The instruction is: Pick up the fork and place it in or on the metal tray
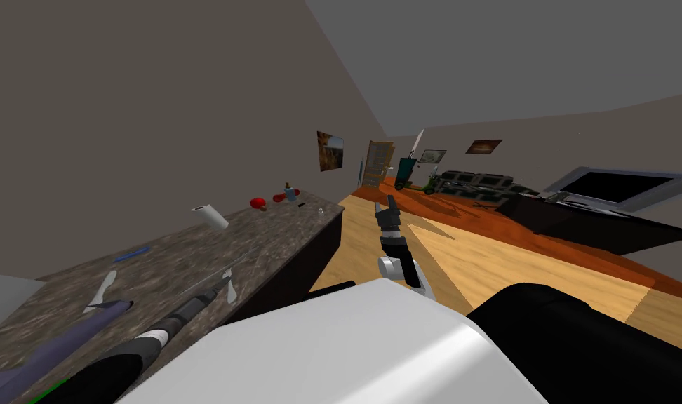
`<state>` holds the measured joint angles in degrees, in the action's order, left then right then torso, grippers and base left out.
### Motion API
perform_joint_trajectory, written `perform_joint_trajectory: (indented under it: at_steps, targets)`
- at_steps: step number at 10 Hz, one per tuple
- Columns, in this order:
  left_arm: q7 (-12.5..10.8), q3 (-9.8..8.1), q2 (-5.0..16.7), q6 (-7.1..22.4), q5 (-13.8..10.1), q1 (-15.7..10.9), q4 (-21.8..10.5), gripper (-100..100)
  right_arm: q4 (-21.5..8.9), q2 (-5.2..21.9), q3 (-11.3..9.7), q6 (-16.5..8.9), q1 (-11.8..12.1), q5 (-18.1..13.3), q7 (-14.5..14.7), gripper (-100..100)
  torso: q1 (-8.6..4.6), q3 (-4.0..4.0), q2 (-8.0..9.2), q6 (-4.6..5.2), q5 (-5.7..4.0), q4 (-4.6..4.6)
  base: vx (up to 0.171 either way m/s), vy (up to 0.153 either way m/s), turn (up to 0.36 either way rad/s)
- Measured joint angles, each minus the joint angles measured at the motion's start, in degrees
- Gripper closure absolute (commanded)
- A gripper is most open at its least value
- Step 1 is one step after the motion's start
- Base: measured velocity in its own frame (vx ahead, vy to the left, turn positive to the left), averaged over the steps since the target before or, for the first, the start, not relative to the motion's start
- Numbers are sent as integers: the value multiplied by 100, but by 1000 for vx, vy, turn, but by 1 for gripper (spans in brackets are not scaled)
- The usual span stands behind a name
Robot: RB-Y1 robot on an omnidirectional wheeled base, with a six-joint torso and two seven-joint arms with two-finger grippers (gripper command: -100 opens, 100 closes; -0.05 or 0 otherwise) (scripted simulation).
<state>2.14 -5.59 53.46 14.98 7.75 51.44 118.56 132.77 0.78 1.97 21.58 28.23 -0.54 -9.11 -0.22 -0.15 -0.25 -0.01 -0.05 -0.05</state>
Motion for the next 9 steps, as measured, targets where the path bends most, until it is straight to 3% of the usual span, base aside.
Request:
perform_joint_trajectory:
  at_steps: [5, 6, 7, 9]
  targets:
    - [-52, -74, 549, 476, -453, 344, -282, -100, 0, 0, 0, 0, 0, 0, 0, 0, 3, 4, 7, -3, 0, 2, 51, -33, -145]
    - [-55, -74, 561, 487, -463, 344, -296, 0, 0, 0, 1, 0, 0, 0, 0, 0, 9, 10, 18, -6, 1, 4, 0, 0, 0]
    - [-54, -74, 560, 486, -462, 344, -294, -100, 0, 0, 1, 0, 0, 0, 0, 0, 11, 15, 25, -6, 2, 6, -41, -8, -213]
    - [-72, -31, 526, 483, -524, 171, -546, -100, 0, 0, 1, 0, -1, 0, 0, 0, 15, 28, 49, -4, 3, 11, -63, 0, -170]
